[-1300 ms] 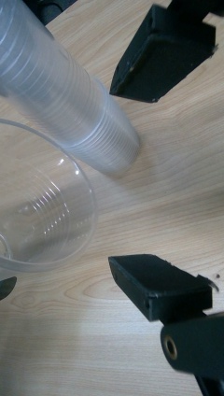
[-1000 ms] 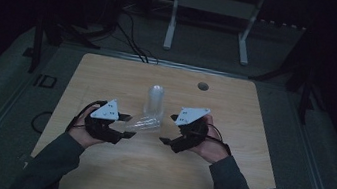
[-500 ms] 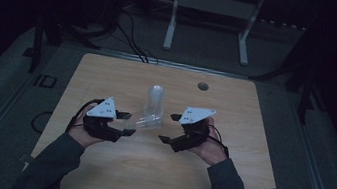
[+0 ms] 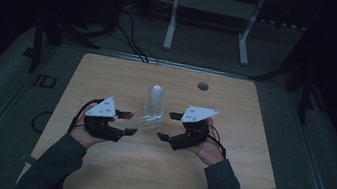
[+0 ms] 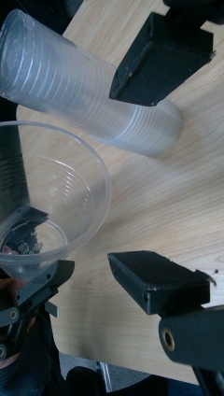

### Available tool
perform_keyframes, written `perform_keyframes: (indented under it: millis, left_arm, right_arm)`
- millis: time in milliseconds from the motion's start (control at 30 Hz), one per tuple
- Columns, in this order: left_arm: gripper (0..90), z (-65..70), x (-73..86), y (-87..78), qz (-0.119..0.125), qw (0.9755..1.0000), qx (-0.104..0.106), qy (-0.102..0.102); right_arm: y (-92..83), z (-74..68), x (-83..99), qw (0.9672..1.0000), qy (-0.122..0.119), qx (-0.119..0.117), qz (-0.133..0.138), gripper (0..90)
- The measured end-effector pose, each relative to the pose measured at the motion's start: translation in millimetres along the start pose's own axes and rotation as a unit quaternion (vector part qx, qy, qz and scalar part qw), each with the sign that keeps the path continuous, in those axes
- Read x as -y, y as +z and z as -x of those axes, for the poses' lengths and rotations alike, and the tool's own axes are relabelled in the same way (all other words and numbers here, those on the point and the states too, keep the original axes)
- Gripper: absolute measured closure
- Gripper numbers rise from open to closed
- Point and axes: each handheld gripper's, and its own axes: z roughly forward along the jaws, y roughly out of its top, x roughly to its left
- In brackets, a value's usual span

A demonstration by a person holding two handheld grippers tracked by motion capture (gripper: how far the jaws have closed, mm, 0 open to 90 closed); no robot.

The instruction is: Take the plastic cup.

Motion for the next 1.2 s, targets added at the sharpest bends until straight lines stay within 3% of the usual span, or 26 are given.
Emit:
perform_keyframes:
  millis: [567, 933, 1200]
  left_arm:
    - [42.0, -0.7, 1.8, -2.4, 0.038, 0.9991, 0.004, -0.018]
    - [42.0, -0.9, 1.4, -4.3, 0.066, 0.9974, 0.007, -0.028]
    - [42.0, -2.3, 2.4, -6.1, 0.086, 0.9954, 0.017, -0.038]
  right_arm:
    - [2.0, 1.8, 1.6, 0.9983, 0.034, -0.015, 0.045, 18.1]
    - [2.0, 0.9, 0.4, 0.9937, 0.061, -0.029, 0.089, 18.1]
    - [5.5, 0.9, -0.3, 0.9914, 0.073, -0.036, 0.102, 18.1]
